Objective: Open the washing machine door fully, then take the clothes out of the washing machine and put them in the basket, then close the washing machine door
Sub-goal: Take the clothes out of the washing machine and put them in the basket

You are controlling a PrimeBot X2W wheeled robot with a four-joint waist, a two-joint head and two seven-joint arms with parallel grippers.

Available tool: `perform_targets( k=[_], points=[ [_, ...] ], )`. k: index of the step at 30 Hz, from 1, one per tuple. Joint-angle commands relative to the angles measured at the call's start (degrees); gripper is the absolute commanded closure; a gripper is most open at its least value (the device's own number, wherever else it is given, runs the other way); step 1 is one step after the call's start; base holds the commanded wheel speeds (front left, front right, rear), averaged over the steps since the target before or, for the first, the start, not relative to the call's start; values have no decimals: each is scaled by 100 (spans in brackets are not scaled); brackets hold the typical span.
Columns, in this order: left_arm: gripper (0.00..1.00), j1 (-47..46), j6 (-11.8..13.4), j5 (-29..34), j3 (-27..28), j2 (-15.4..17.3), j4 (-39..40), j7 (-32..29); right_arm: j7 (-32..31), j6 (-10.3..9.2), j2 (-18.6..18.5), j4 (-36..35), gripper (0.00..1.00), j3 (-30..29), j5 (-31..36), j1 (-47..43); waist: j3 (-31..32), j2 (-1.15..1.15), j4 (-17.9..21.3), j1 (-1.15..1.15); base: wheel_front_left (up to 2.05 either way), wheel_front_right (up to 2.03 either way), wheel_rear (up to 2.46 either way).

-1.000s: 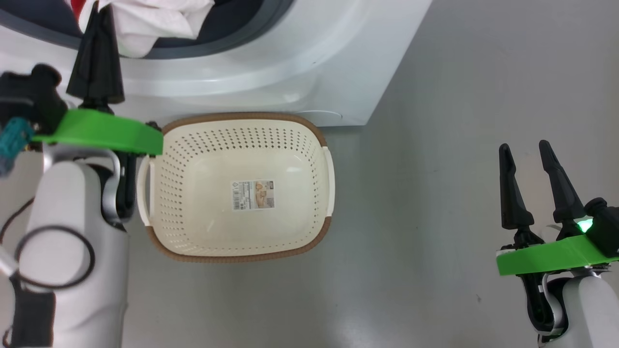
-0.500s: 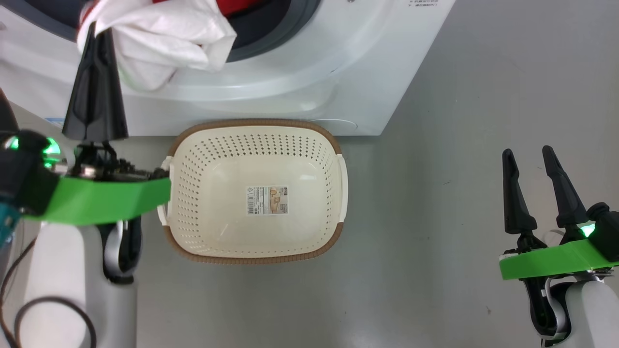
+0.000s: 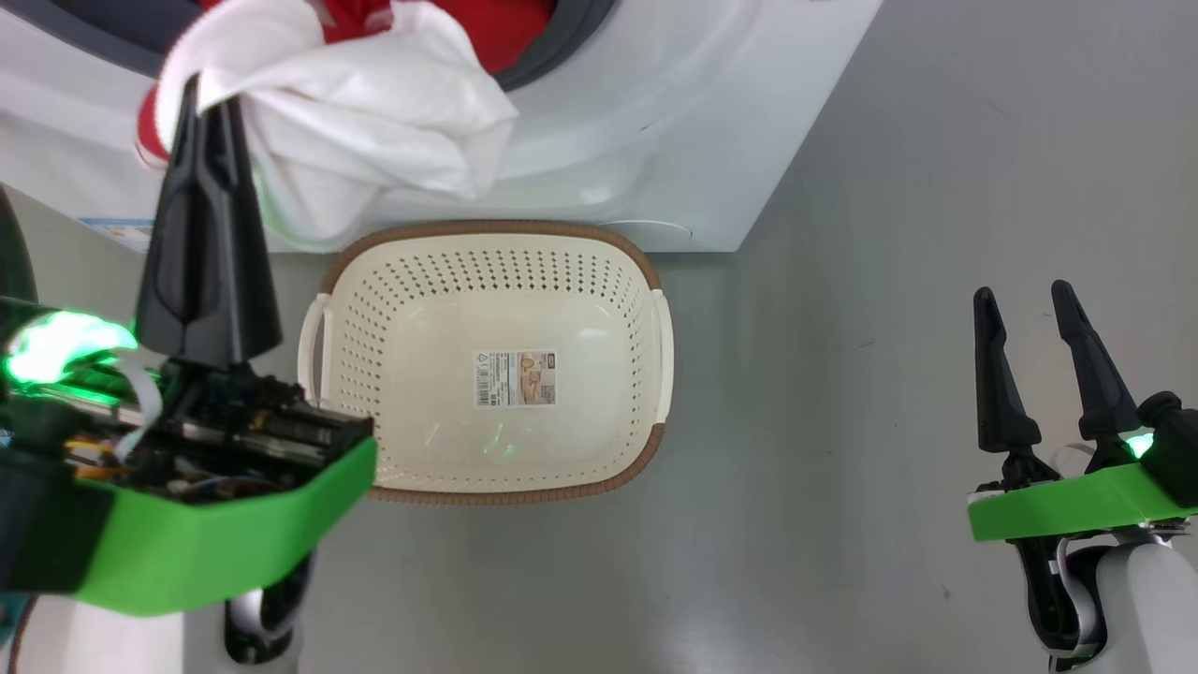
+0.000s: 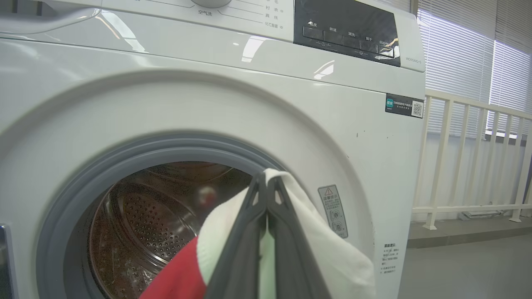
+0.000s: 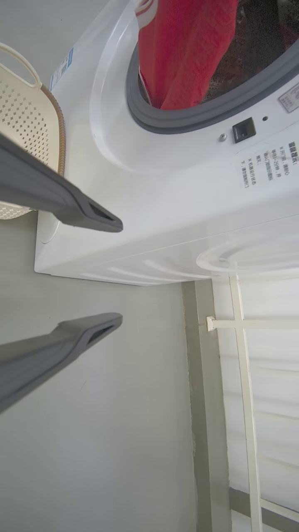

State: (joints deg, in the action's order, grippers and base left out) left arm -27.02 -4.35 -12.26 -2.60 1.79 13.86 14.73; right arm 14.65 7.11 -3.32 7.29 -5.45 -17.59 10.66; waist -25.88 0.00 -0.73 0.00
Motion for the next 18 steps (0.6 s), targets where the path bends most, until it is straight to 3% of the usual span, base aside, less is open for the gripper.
perform_targets(
  k=[1,8,18],
  points=[
    [100,123,63,-37,101,110,222,27,35,37,-57,-159,0,89,33,-88,-24,0,4,0,0,0,0],
    [100,287,91,-142,-55,110,-353,27,35,37,-39,-187,0,122,35,4,-192,0,54,0,0,0,0],
    [100,-26,-92,-153,-67,110,-2333,27,35,37,6,-248,0,153,27,190,-646,0,153,0,0,0,0]
  ],
)
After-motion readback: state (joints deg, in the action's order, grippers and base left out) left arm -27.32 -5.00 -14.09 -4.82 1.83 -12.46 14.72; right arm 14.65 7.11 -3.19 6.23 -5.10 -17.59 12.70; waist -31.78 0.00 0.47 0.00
